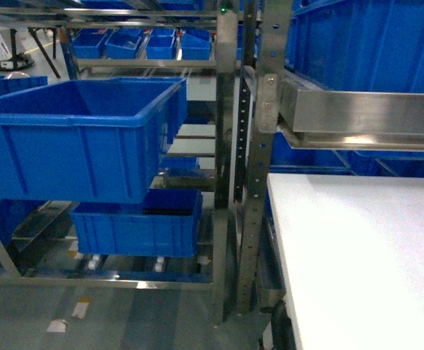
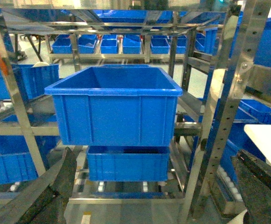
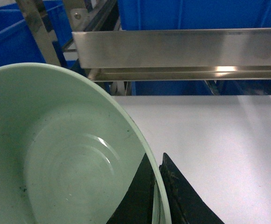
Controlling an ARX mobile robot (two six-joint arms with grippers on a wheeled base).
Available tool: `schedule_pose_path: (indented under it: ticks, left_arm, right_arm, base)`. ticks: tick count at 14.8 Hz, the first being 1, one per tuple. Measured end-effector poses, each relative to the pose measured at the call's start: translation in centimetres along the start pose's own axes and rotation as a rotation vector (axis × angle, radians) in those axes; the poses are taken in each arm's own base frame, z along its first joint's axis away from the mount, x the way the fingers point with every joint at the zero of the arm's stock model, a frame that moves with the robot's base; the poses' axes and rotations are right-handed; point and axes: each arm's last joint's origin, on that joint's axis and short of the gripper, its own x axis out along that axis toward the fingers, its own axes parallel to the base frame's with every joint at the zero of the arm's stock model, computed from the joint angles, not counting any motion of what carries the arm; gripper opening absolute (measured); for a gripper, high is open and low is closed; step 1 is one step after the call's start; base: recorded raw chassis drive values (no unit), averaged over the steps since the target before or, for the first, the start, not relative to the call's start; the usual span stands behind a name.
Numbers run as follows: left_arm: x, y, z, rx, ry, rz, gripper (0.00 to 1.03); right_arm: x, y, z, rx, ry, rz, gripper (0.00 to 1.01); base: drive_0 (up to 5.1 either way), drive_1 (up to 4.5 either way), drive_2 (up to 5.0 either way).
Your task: Place green bowl on second shelf with right arm
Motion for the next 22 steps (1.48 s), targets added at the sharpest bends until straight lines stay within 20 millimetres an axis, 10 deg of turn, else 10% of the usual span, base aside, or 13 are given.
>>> schedule_pose_path:
  ticks: [22]
  left_arm:
    - [0.0,0.0,0.02,0.0,-0.002,-0.001,0.98]
  right_arm:
    - [0.0,0.0,0.05,0.0,-0.003,0.001,0.02]
  base:
    - [-5.0,2.49,2.5]
